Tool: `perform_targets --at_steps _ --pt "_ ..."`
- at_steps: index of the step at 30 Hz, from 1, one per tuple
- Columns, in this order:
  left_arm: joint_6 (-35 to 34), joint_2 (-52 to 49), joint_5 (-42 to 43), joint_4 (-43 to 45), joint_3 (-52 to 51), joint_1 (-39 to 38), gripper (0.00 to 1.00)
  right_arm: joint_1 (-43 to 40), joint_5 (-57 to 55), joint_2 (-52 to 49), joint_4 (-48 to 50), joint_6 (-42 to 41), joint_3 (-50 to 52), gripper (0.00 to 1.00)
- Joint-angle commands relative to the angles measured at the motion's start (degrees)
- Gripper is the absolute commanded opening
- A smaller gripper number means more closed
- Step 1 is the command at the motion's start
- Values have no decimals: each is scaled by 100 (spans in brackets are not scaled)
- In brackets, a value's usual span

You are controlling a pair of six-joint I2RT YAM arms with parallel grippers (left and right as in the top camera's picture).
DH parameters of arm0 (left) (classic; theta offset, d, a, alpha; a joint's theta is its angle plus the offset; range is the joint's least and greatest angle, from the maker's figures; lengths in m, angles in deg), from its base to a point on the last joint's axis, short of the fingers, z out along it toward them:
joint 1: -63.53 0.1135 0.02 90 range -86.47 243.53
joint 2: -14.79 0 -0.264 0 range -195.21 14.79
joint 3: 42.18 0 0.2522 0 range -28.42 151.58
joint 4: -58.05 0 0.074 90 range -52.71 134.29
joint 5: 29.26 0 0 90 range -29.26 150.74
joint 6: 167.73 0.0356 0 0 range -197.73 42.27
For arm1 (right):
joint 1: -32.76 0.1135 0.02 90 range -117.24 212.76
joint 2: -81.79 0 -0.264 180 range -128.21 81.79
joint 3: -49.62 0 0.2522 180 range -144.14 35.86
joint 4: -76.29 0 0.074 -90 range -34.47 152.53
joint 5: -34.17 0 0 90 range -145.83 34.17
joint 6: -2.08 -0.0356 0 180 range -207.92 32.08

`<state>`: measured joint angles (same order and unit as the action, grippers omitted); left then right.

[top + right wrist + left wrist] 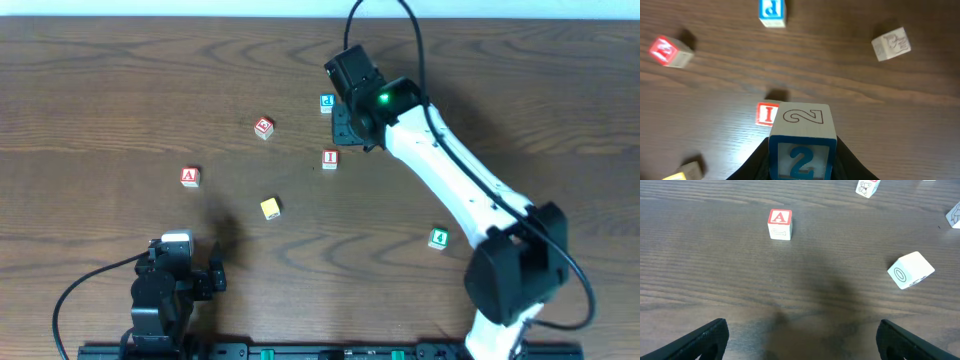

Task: Spell out Ai2
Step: 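Place the blue '2' block right of the red 'I' block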

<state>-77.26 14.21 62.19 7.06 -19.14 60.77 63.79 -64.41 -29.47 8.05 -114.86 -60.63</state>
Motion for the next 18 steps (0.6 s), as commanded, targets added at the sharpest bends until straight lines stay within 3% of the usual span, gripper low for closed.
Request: perform_targets --at_steps 1,18 --pt "83 37 -39 -28 -33 22 95 24 103 -468 -15 24 103 16" --pt "83 37 -37 -28 -33 22 95 -70 278 -1165 -17 24 105 17"
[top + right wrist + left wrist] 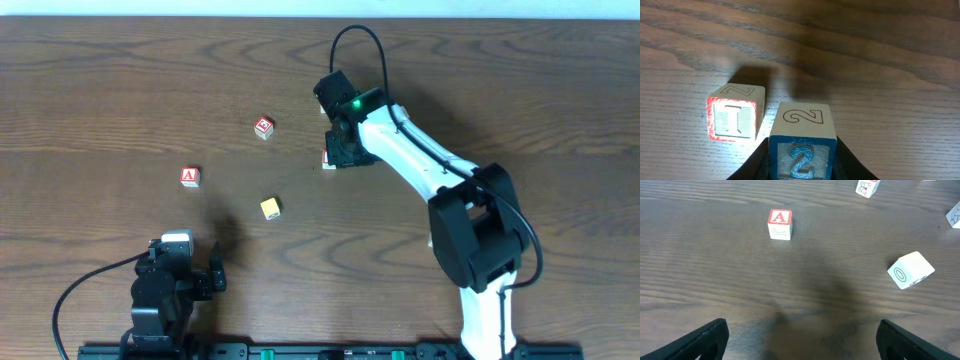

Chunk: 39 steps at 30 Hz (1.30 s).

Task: Spell out Ai2
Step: 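Place the blue '2' block right of the red 'I' block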

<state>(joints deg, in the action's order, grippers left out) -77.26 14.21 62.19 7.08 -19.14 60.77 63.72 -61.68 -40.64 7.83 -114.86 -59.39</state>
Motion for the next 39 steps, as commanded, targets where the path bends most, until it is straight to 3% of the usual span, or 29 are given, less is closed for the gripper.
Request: perform_targets --at_steps 1,28,36,39 --pt "83 37 -39 -31 -33 22 95 -68 2 -50 4 22 -20 17" --pt "83 37 -39 -31 -33 22 95 -142 9 -223 428 -46 216 21" --pt "83 37 -39 -31 -33 22 95 -142 28 -236 413 -133 216 44" --pt "83 37 -39 -31 -33 22 95 -142 31 -236 391 -133 216 44"
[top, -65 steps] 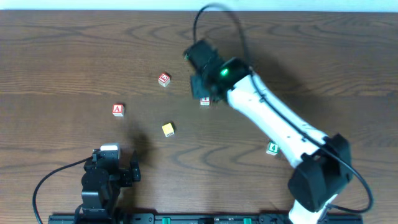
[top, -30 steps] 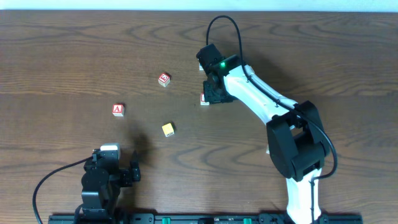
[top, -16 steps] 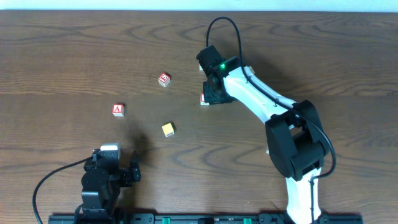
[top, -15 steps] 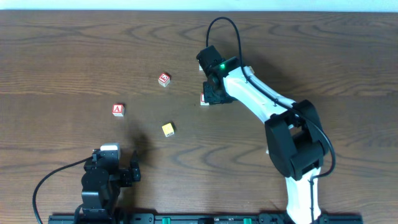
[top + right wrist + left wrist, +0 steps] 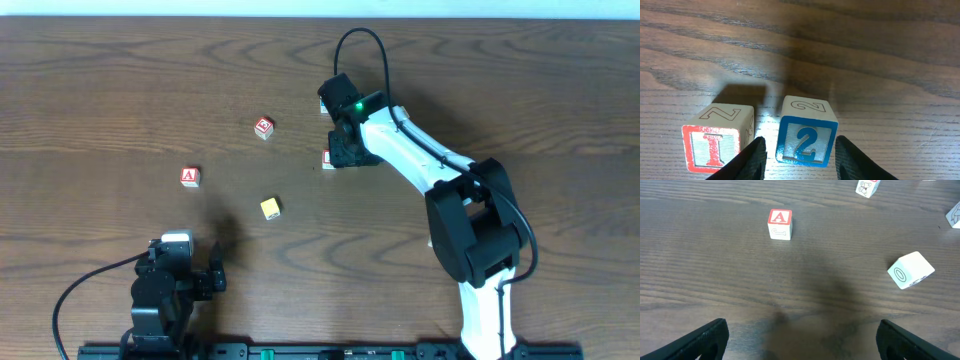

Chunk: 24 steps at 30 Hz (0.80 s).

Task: Spell out Ai2
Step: 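Place the blue '2' block right of the red 'I' block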

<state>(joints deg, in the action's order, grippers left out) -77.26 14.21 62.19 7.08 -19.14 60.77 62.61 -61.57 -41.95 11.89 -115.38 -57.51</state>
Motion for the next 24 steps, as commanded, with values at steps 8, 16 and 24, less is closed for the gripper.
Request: perform_targets --at_steps 8,16,24 --pt "83 37 -39 -31 -33 22 95 -94 -48 -103 37 -79 -9 47" --pt "83 37 -39 -31 -33 22 95 -354 -763 -101 42 249 -1051 50" --pt "83 37 -39 -31 -33 22 95 -393 -566 186 -1493 570 -3832 44"
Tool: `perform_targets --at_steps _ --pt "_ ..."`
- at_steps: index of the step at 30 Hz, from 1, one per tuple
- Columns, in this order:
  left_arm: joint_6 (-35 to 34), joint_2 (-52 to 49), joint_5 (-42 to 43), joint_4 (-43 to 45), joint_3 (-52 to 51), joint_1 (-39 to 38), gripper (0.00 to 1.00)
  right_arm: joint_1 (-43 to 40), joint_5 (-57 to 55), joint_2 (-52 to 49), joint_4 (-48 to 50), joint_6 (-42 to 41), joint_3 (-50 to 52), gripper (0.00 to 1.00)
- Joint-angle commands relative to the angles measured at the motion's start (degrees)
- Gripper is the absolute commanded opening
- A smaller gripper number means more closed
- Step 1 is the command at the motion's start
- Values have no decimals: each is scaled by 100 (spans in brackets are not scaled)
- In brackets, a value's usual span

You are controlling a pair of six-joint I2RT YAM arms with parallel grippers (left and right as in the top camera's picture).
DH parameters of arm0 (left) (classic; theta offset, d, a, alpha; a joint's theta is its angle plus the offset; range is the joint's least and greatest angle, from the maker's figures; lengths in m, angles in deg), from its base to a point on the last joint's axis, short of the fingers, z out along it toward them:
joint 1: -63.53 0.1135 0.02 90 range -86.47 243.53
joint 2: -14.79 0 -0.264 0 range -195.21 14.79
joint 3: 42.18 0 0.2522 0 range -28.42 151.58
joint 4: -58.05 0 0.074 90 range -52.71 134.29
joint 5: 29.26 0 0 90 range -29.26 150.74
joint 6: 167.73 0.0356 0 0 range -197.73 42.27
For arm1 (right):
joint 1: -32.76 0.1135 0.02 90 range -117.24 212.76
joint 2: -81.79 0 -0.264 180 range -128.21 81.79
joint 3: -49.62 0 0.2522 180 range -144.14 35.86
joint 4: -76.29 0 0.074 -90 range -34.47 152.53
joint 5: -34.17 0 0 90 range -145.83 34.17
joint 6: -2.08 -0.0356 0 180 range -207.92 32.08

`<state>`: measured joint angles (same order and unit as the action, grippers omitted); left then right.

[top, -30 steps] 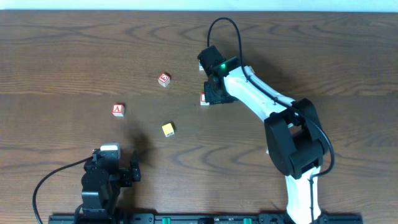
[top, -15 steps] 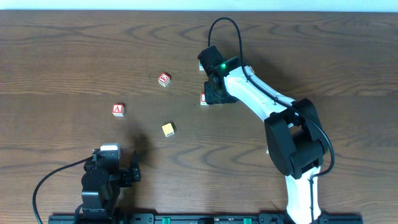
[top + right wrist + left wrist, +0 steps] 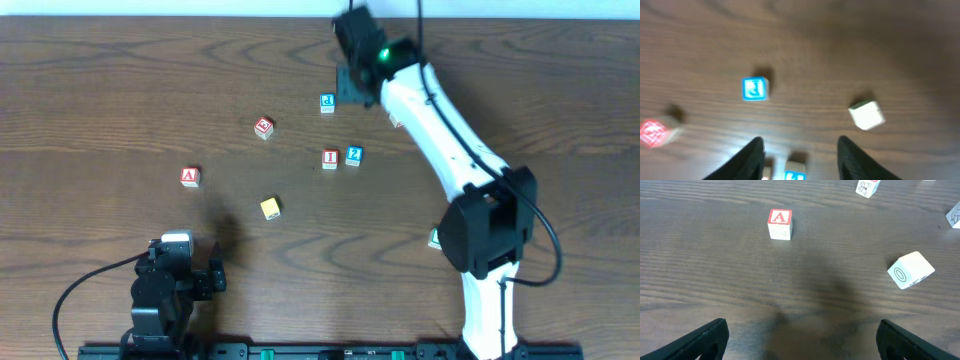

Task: Spell out Ai2
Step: 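Place the blue '2' block right of the red 'I' block, then reach the left gripper to the red 'A' block and grasp it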

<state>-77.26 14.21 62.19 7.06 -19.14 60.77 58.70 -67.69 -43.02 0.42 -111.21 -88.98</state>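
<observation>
The red "I" block (image 3: 330, 158) and the blue "2" block (image 3: 353, 155) sit side by side mid-table, the 2 on the right. The red "A" block (image 3: 190, 177) (image 3: 780, 223) lies apart to the left. My right gripper (image 3: 350, 88) hangs open high above the table behind the pair, nothing between its fingers; its view shows the 2 block (image 3: 794, 173) at the bottom edge. My left gripper (image 3: 800, 340) rests open near the front edge, empty.
Loose blocks: a blue one (image 3: 327, 103), a red-patterned one (image 3: 263, 127), a yellow one (image 3: 270, 207) (image 3: 910, 270), a white one (image 3: 867, 114) right of the right arm, a green one (image 3: 436, 238) partly under the arm.
My right gripper has risen and drawn back from the 2 block toward the table's far side. The 2 block stays beside the I block. The left arm is unmoved.
My right gripper held the 2 block above the table near the I block. Then it had the 2 low beside the I's right. Then it was open with the block set down. Now it is raised away, leaving I and 2 together.
</observation>
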Motion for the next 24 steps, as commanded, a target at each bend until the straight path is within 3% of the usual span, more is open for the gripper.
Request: perform_targets --at_steps 1,5,10,16,19,21,24 --pt "83 37 -39 -28 -33 22 95 -4 221 398 -640 157 -920 43" --pt "83 37 -39 -28 -33 22 95 0 1169 940 -1639 439 -1025 38" --pt "83 37 -39 -28 -33 22 95 372 1340 1469 -2509 664 -446 41" --pt "83 37 -39 -28 -33 22 95 1252 1193 3032 -2046 662 1191 43" --pt "83 37 -39 -28 -33 22 95 1635 623 4323 -1521 470 2465 47" --pt "83 37 -39 -28 -33 22 96 1718 610 5292 -973 280 3661 59" --pt "83 37 -39 -28 -33 22 96 1720 726 6183 -614 39 4907 94"
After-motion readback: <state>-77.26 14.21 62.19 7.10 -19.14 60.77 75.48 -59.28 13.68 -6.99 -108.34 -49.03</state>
